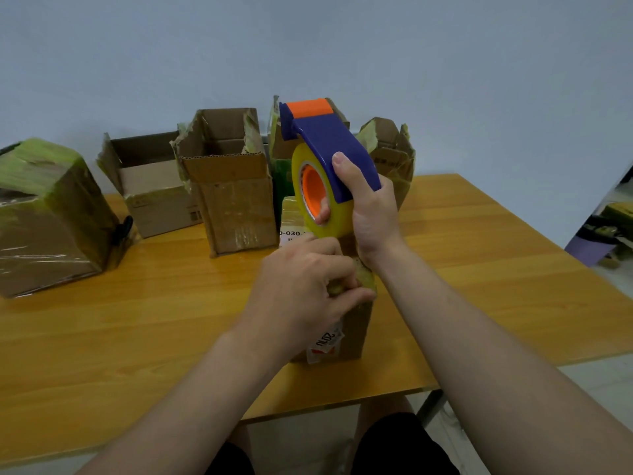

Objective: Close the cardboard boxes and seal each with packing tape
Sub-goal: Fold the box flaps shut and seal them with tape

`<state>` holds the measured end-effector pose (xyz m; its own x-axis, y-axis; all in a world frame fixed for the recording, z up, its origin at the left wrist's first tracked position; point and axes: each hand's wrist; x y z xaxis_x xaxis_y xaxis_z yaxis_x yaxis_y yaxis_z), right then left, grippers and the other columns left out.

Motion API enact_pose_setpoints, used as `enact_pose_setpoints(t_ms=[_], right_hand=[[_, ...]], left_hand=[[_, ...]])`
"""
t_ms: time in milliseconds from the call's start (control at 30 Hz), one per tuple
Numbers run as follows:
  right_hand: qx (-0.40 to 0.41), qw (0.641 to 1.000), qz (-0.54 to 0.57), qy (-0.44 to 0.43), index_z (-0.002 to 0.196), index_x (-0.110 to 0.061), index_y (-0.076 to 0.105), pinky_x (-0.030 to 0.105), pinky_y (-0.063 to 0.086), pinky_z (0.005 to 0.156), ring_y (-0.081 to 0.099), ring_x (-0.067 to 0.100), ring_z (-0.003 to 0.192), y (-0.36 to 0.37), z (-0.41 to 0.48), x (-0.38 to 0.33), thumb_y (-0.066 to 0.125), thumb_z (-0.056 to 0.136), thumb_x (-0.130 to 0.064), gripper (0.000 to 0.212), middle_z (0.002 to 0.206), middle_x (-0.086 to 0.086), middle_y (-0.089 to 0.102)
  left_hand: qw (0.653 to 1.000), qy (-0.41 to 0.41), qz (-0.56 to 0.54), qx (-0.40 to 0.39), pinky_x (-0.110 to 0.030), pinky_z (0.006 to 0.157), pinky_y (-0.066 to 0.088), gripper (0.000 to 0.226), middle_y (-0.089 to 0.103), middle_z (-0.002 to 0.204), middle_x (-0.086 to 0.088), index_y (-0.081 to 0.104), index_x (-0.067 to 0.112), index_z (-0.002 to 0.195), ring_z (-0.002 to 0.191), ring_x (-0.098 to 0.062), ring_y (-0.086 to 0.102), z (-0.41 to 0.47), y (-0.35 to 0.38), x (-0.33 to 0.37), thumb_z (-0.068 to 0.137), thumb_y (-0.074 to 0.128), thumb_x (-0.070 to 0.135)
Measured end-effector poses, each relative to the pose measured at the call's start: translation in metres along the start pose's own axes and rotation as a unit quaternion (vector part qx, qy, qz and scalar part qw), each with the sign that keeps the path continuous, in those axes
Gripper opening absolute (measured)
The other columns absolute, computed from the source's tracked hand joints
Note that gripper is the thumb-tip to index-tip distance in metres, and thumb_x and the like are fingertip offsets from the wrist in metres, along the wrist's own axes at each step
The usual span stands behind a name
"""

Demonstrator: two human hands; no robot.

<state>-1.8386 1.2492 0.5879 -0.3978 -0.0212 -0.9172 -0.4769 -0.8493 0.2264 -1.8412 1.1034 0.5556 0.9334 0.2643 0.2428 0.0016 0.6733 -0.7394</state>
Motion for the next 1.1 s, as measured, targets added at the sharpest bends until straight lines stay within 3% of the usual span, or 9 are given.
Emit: enact_pose_setpoints(t_ms=[133, 333, 500, 600, 733, 933, 1100], right_hand=[[-0.008, 1.000, 0.019, -0.002, 0.106, -0.015, 0.068, 0.031, 0.057, 0.066, 0.068, 0.017, 0.071, -0.003, -0.002, -0.003, 0.059, 0.102, -0.030, 0.018, 0.084, 0.005, 0.072], [-0.016, 1.000, 0.013, -0.001, 0.103, -0.017, 0.068, 0.029, 0.058, 0.065, 0.068, 0.015, 0.069, 0.001, -0.004, -0.005, 0.058, 0.102, -0.029, 0.015, 0.081, 0.002, 0.072], [-0.004, 1.000, 0.018, -0.004, 0.107, -0.010, 0.068, 0.025, 0.055, 0.067, 0.067, 0.013, 0.074, 0.000, -0.002, -0.005, 0.059, 0.102, -0.025, 0.018, 0.087, 0.004, 0.071], [-0.012, 1.000, 0.011, -0.005, 0.102, -0.018, 0.069, 0.030, 0.057, 0.068, 0.068, 0.015, 0.072, 0.000, -0.004, -0.004, 0.061, 0.101, -0.030, 0.014, 0.084, 0.002, 0.072], [-0.012, 1.000, -0.006, -0.015, 0.097, -0.024, 0.068, 0.029, 0.057, 0.066, 0.069, 0.013, 0.066, 0.002, -0.007, -0.007, 0.058, 0.102, -0.028, 0.012, 0.074, -0.005, 0.073], [-0.003, 0.999, -0.013, -0.034, 0.091, -0.024, 0.067, 0.023, 0.056, 0.065, 0.069, 0.009, 0.067, 0.009, -0.007, -0.007, 0.062, 0.100, -0.024, 0.010, 0.072, -0.008, 0.072], [-0.007, 0.999, -0.001, -0.042, 0.090, -0.023, 0.067, 0.020, 0.056, 0.059, 0.067, 0.010, 0.060, 0.009, -0.010, -0.007, 0.058, 0.101, -0.020, 0.015, 0.067, -0.007, 0.070]], left_hand=[[1.000, -0.007, -0.013, 0.017, -0.032, 0.061, 0.042, 0.011, 0.053, 0.083, 0.013, 0.081, 0.032, 0.093, 0.082, -0.012, 0.046, -0.006, 0.008, 0.010, 0.088, 0.078, 0.041], [0.998, -0.055, -0.012, 0.026, -0.027, 0.059, 0.035, 0.016, 0.046, 0.078, 0.012, 0.075, 0.032, 0.076, 0.079, -0.013, 0.043, 0.000, 0.009, 0.021, 0.081, 0.082, 0.044], [0.998, -0.044, -0.023, 0.026, -0.022, 0.059, 0.032, 0.022, 0.048, 0.080, 0.011, 0.064, 0.026, 0.071, 0.077, -0.011, 0.042, 0.004, 0.016, 0.029, 0.081, 0.083, 0.032], [1.000, -0.014, -0.026, 0.002, -0.033, 0.066, 0.042, 0.016, 0.056, 0.085, 0.010, 0.074, 0.032, 0.078, 0.083, -0.014, 0.051, 0.002, 0.008, 0.015, 0.082, 0.077, 0.047], [1.000, 0.022, -0.020, 0.008, -0.034, 0.077, 0.034, 0.027, 0.060, 0.094, 0.011, 0.082, 0.035, 0.089, 0.095, -0.013, 0.051, -0.010, -0.006, -0.019, 0.086, 0.067, 0.058], [0.973, -0.064, -0.215, 0.058, -0.042, 0.084, 0.046, 0.019, 0.062, 0.103, 0.005, 0.082, 0.040, 0.096, 0.105, -0.023, 0.056, -0.041, -0.011, -0.066, 0.078, 0.082, 0.048], [0.894, -0.135, -0.422, 0.073, -0.028, 0.094, 0.050, 0.023, 0.068, 0.116, -0.001, 0.085, 0.032, 0.090, 0.122, -0.024, 0.060, -0.053, -0.005, -0.074, 0.075, 0.087, 0.049]])
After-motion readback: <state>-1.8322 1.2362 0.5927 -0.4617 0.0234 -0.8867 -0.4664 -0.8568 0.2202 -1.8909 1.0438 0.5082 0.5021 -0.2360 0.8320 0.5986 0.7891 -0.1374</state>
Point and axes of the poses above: each hand's wrist, its own z-axis towards the middle knuckle, its own y-axis out of the palm, x = y × z
